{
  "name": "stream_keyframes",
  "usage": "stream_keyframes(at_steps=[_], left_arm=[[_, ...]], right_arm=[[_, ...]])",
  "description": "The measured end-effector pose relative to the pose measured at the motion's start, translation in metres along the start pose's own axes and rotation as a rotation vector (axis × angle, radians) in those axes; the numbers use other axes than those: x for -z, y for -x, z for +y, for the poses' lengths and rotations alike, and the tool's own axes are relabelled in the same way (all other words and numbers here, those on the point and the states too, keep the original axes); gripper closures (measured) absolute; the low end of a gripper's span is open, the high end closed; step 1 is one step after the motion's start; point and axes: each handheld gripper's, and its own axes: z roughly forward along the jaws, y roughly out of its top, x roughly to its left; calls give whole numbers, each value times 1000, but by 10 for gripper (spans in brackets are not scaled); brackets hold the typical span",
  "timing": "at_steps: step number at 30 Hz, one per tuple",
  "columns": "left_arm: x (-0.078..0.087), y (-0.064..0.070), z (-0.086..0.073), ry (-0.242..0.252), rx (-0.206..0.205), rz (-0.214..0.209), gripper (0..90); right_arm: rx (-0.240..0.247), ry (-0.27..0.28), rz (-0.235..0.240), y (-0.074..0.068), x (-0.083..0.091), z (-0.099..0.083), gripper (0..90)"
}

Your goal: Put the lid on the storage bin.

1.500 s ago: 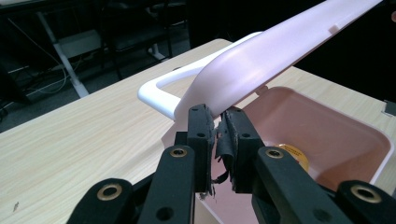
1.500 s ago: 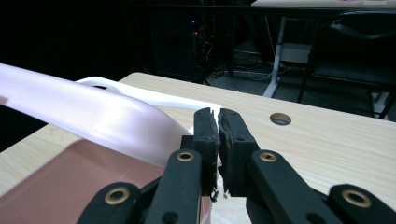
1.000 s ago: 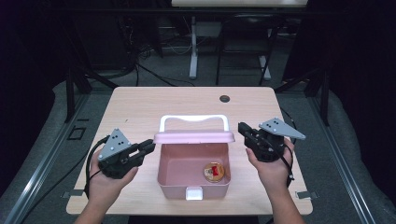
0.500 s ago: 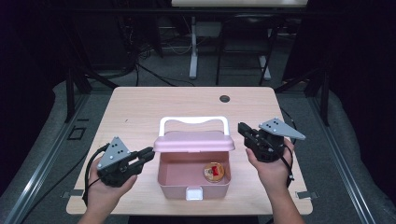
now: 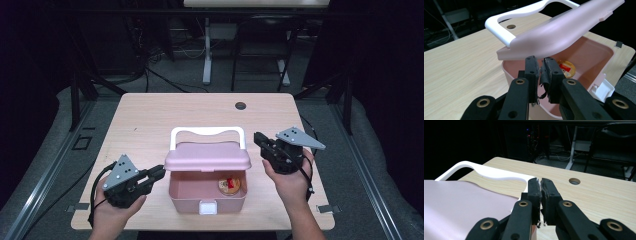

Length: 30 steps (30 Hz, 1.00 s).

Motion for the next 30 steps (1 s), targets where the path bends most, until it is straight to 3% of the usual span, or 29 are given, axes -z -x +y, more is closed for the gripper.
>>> stream_keyframes(at_steps=[2, 25, 30], left_arm=[[1, 1, -2, 5, 17, -16, 819], [2, 6, -19, -43, 25, -38, 824], [0, 6, -26, -49, 42, -50, 824]], right_arm=[[0, -2, 0, 0, 0, 0, 857], [3, -6, 0, 0, -2, -2, 854], [2, -9, -1, 0, -2, -3, 854]])
